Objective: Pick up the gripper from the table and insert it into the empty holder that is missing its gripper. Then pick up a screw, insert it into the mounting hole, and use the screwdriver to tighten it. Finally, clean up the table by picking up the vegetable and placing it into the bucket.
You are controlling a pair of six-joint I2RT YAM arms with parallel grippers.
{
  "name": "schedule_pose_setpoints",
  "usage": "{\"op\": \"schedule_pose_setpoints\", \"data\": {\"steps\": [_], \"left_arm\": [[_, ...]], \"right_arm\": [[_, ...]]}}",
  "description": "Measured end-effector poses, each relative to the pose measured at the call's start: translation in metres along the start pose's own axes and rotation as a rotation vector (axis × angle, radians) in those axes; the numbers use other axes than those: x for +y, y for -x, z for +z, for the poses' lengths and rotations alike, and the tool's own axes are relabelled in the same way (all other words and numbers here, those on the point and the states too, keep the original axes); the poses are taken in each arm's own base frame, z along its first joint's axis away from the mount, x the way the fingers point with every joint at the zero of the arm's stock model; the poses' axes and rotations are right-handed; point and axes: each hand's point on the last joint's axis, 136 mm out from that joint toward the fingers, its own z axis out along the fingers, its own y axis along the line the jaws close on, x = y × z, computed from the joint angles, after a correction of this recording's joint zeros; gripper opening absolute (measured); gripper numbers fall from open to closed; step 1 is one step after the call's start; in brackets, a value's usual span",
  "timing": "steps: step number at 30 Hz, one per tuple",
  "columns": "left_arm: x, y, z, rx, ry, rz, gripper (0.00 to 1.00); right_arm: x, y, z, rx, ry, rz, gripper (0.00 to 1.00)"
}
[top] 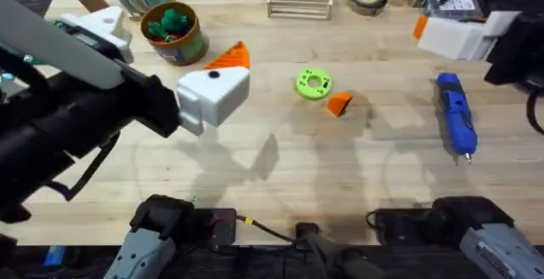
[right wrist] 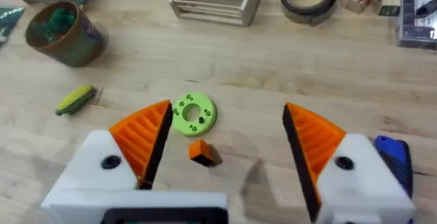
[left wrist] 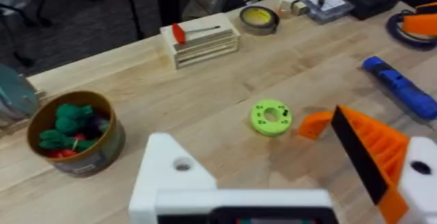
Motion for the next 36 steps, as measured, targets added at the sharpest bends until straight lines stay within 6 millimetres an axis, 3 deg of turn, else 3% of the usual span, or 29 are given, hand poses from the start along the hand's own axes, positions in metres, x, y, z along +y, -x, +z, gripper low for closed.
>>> {"op": "schedule_pose_setpoints", "data": {"steps": [10, 15, 19, 27, 33, 36], "left_arm": [[-0.018, 0.001, -0.001, -0.006, -0.105, 0.000, 0.992], [-0.023, -0.013, -0.002, 0.050, -0.131, -0.023, 0.992], [-0.023, -0.012, -0.002, 0.046, -0.134, -0.022, 0.993], [-0.021, 0.038, -0.004, -0.157, -0.124, 0.061, 0.993], [-0.012, 0.073, -0.006, -0.323, -0.067, 0.122, 0.993], [-0.008, 0.068, 0.004, -0.334, -0.056, 0.125, 0.993]], "right_arm": [[-0.002, -0.029, -0.002, 0.117, -0.010, 0.033, 0.975], [-0.003, -0.057, -0.007, 0.230, -0.020, 0.066, 0.975], [-0.003, -0.084, -0.014, 0.341, -0.029, 0.101, 0.975], [0.001, -0.139, -0.042, 0.587, -0.050, 0.179, 0.978], [0.003, -0.143, -0.045, 0.611, -0.052, 0.211, 0.977], [0.003, -0.143, -0.045, 0.611, -0.052, 0.211, 0.978]]}}
